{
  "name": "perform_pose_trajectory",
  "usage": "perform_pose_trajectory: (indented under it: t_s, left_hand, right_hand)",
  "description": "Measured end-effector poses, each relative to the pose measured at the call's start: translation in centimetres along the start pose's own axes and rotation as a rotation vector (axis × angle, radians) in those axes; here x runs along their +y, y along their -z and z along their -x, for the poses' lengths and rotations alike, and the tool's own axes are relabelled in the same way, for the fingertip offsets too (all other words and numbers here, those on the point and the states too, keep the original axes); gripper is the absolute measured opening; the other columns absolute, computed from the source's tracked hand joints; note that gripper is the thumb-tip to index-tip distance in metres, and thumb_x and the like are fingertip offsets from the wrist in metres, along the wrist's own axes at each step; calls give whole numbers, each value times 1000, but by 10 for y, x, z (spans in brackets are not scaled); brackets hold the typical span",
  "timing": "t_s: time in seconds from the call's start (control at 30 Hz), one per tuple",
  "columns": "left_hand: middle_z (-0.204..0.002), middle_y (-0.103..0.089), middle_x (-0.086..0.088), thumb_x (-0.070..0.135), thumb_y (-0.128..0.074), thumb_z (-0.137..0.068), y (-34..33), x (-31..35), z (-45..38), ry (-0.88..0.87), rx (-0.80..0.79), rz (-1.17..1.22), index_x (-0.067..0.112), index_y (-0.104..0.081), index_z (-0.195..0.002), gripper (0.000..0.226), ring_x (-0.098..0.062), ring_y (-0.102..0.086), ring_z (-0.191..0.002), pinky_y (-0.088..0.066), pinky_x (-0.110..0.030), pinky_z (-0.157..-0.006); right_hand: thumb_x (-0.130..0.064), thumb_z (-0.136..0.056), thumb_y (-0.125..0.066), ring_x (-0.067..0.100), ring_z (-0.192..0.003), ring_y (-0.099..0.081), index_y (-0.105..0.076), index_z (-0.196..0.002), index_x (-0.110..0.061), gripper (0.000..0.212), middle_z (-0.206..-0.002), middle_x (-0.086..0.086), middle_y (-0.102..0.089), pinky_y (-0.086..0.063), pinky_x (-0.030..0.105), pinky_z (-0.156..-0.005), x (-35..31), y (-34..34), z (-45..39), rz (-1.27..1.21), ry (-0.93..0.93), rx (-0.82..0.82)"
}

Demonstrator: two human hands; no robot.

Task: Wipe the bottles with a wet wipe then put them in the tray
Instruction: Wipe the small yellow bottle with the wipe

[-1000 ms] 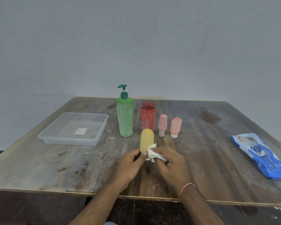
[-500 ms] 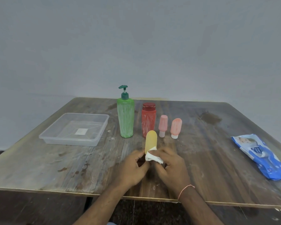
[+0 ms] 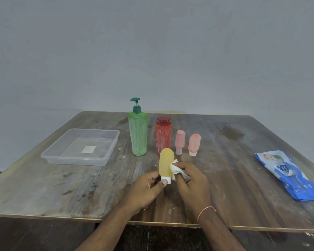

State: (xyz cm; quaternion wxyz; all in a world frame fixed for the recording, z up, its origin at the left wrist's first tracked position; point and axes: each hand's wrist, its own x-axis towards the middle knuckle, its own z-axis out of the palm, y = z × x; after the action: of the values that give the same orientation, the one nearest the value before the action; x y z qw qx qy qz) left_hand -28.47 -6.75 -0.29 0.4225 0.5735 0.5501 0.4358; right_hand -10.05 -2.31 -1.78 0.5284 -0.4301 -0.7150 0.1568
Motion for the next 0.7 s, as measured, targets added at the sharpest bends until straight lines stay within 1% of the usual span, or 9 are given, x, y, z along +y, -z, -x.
perform_pose_trajectory:
  t_s: [0.07, 0.13, 0.23, 0.3, 0.4, 0.47, 0.53, 0.63, 0.7]
  left_hand:
    - [-125, -75, 23, 22, -66, -105, 1, -1, -1, 1, 26, 42, 37, -72, -126, 26, 2, -66, -123, -49, -35, -114]
    - [-124, -77, 18, 20, -65, -105, 1, -1, -2, 2, 63, 116, 29, -72, -130, 27, 0, -67, -122, -50, -34, -114]
    - [-118, -79, 17, 13, -64, -105, 2, 1, -3, 20, 119, 219, 27, -72, -123, 24, -1, -71, -116, -53, -28, -108]
    - [-116, -79, 17, 12, -66, -104, 1, 1, -5, 33, 131, 234, 29, -70, -122, 25, -1, -71, -116, -55, -24, -102]
    - [-113, -80, 18, 11, -70, -101, 2, 0, -8, 60, 116, 238, 34, -59, -131, 40, 2, -72, -111, -54, -18, -92]
    - [-112, -80, 18, 11, -72, -100, 1, 2, -13, 78, 113, 241, 39, -51, -135, 50, 1, -73, -109, -56, -23, -94]
    - [-111, -80, 17, 13, -73, -100, -4, 6, -20, 91, 110, 245, 38, -52, -136, 49, -4, -74, -107, -59, -28, -93]
    - [-110, -81, 10, 18, -74, -99, -23, 16, -31, 61, 71, 253, 36, -54, -137, 46, -10, -75, -105, -59, -28, -89]
    - [-107, -82, 2, 17, -75, -98, -42, 25, -43, 10, 33, 258, 30, -55, -139, 47, -12, -75, -100, -58, -27, -83]
  right_hand:
    - [-14, -97, -72, 2, -108, -70, -77, -119, -31, 27, -118, -23, -74, -59, 22, -90, 1, 0, 0, -39, -18, -68]
    - [-22, -99, -70, 3, -109, -70, -77, -119, -34, 24, -117, -24, -74, -58, 23, -93, 1, 0, 0, -62, -29, -168]
    - [-31, -101, -70, 4, -103, -70, -79, -114, -36, 17, -109, -25, -76, -60, 21, -87, -4, 2, 2, -106, -77, -260]
    - [-25, -102, -72, 4, -101, -72, -78, -109, -35, 14, -103, -23, -77, -60, 18, -83, -8, 9, 1, -234, -196, -207]
    - [-24, -102, -71, 7, -92, -74, -78, -106, -28, 9, -96, -13, -78, -57, 18, -71, 1, 30, -1, -343, -331, -151]
    - [-25, -101, -71, 7, -84, -72, -79, -105, -25, 8, -94, -6, -79, -53, 17, -65, 13, 51, 2, -338, -361, -171]
    - [-22, -101, -72, 6, -78, -71, -80, -105, -24, 10, -93, -1, -80, -51, 19, -61, 26, 74, 5, -328, -379, -181]
    - [-27, -101, -74, 9, -67, -64, -81, -104, -25, 8, -88, 2, -78, -49, 28, -52, 41, 111, 7, -299, -391, -164]
    - [-30, -98, -74, 13, -63, -59, -81, -102, -24, 10, -83, 7, -74, -47, 33, -50, 52, 132, 8, -304, -395, -161]
